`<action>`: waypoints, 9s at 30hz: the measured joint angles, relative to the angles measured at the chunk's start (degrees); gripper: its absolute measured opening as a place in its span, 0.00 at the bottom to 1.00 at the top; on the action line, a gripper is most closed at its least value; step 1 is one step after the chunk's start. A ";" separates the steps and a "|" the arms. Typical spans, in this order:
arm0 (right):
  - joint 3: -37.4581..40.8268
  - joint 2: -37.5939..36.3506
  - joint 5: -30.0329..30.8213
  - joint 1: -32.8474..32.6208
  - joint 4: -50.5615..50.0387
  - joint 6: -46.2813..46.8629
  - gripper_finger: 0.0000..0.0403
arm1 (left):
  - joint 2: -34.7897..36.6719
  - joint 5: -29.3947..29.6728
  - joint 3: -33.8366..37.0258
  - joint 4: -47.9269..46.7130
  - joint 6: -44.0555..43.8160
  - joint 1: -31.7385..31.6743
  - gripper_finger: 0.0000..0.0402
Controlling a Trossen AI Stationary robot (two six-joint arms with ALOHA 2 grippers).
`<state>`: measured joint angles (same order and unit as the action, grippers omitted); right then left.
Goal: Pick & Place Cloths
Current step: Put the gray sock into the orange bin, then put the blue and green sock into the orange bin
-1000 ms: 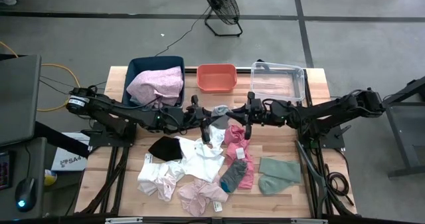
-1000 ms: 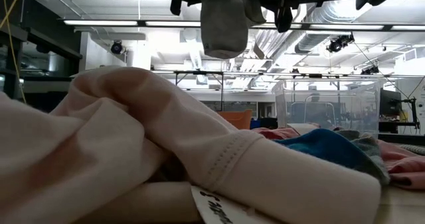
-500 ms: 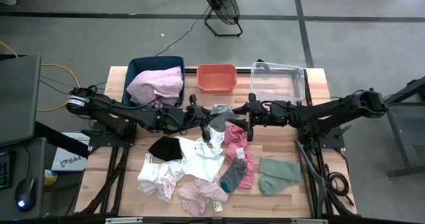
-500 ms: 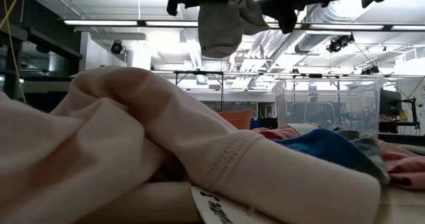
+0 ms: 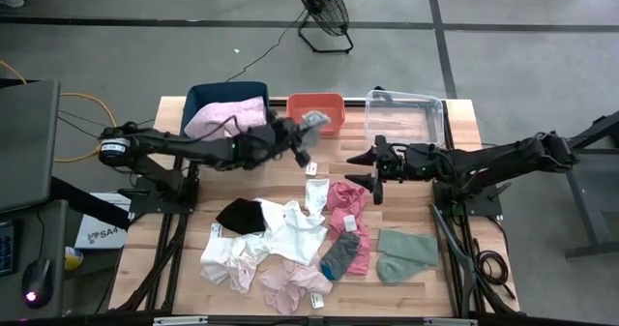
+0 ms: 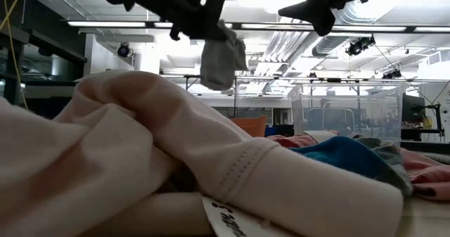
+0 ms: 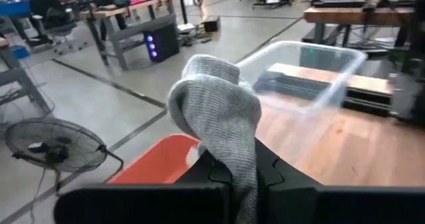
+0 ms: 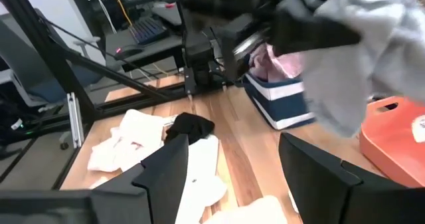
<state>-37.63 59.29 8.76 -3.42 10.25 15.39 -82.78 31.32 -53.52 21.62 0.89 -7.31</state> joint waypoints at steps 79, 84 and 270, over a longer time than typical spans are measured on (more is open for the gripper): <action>0.02 -0.01 -2.37 -0.06 -8.15 1.21 0.56 | -14.49 -17.48 -30.14 -53.32 -2.75 -17.28 0.42; 0.04 -0.01 -4.31 -0.90 -14.67 4.53 0.56 | -10.43 -21.57 -30.14 -62.78 -4.54 -13.87 0.42; -2.51 12.36 19.67 -12.94 18.52 -18.32 0.01 | -10.23 -33.72 -1.16 18.03 -5.65 10.10 0.77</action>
<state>-40.14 71.66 28.43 -16.36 28.77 -2.93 -93.01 -2.40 -54.68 39.65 -4.75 2.79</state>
